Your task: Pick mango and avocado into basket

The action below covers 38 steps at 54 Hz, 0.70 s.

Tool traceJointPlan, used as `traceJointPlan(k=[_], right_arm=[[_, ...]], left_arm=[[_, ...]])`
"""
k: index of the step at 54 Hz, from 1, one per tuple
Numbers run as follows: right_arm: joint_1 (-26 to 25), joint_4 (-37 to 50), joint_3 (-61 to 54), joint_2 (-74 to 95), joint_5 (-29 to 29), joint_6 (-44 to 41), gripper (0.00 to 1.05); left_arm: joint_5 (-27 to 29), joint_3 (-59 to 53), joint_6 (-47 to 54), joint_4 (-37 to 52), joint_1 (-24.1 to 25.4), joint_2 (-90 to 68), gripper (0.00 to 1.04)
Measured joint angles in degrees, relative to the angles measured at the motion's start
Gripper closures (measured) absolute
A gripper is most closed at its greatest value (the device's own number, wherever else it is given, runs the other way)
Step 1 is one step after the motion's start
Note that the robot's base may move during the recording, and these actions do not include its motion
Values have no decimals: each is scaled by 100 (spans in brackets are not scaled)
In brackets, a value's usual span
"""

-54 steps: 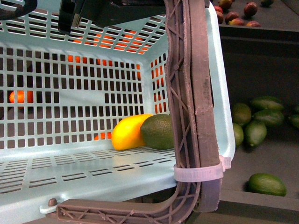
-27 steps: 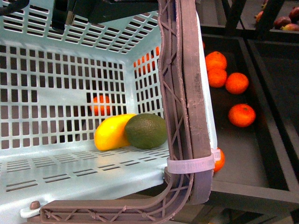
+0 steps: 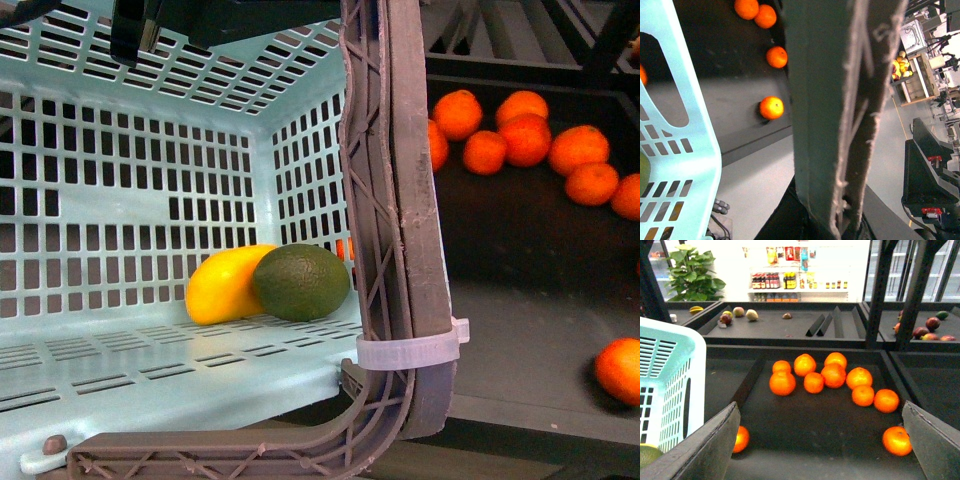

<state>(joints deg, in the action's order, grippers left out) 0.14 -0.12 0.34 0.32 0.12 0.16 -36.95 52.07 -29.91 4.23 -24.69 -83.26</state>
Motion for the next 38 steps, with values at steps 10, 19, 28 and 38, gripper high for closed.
traceJointPlan(k=[10, 19, 28, 38], right_arm=[[-2, 0, 0, -7, -2, 0, 8], [-2, 0, 0, -7, -2, 2, 8], [-13, 0, -2, -7, -46, -4, 8], [-13, 0, -2, -7, -24, -4, 8]], left_arm=[[0, 0, 31, 0, 0, 0, 94], [-20, 0, 4, 0, -7, 0, 94], [138, -2, 33, -2, 101, -2, 94], [68, -2, 33, -2, 42, 2, 94]])
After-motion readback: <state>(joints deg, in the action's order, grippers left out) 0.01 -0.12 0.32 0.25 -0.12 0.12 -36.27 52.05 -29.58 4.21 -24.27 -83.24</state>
